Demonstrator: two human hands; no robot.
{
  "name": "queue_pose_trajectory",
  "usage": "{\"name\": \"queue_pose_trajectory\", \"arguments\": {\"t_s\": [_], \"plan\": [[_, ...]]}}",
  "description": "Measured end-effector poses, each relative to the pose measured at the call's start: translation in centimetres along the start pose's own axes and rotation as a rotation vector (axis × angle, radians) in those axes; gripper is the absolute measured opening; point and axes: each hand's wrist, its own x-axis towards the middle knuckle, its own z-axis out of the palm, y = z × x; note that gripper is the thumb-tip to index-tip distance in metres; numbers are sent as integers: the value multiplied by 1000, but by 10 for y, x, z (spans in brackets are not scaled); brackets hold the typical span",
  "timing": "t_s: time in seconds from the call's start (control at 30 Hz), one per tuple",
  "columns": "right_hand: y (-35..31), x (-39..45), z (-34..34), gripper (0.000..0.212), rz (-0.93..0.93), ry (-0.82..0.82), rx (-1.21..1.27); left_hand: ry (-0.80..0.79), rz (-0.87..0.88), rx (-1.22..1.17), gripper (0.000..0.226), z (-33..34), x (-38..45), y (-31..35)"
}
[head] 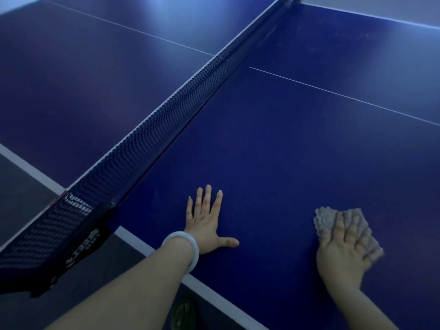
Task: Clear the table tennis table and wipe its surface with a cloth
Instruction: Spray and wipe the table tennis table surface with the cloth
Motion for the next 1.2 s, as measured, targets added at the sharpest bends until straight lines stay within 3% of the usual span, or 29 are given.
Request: {"name": "queue_pose_trajectory", "arguments": {"t_s": [0.3, 0.43, 0.57, 0.67, 0.77, 0.83, 0.97, 1.03, 1.1, 1.2], "plan": [[-166, 36, 25, 61, -423, -213, -57, 77, 44, -72, 136, 8, 1, -2], [-126, -10, 35, 60, -668, -172, -120, 75, 83, -126, 128, 2, -2, -6], [-57, -43, 26, 60, -483, -136, -109, 174, 156, -365, 100, -2, -28, -37], [-44, -75, 26, 66, -183, -44, -61, 416, 20, -526, 84, 19, -69, -69], [-82, -113, 40, 68, 12, 1, 2, 472, -219, -456, 91, 35, -97, -95], [-118, -133, 55, 64, -90, -24, -36, 475, -346, -418, 101, 35, -101, -107], [-171, -154, 70, 62, -585, -106, -126, 544, -565, -433, 109, 22, -98, -120], [-170, -147, 68, 65, -714, -117, -185, 560, -630, -453, 105, 16, -95, -123], [-157, -132, 65, 66, -693, -92, -218, 516, -682, -472, 98, 9, -90, -129], [-157, -120, 60, 64, -406, -65, -173, 440, -739, -553, 87, -2, -82, -137]]}}
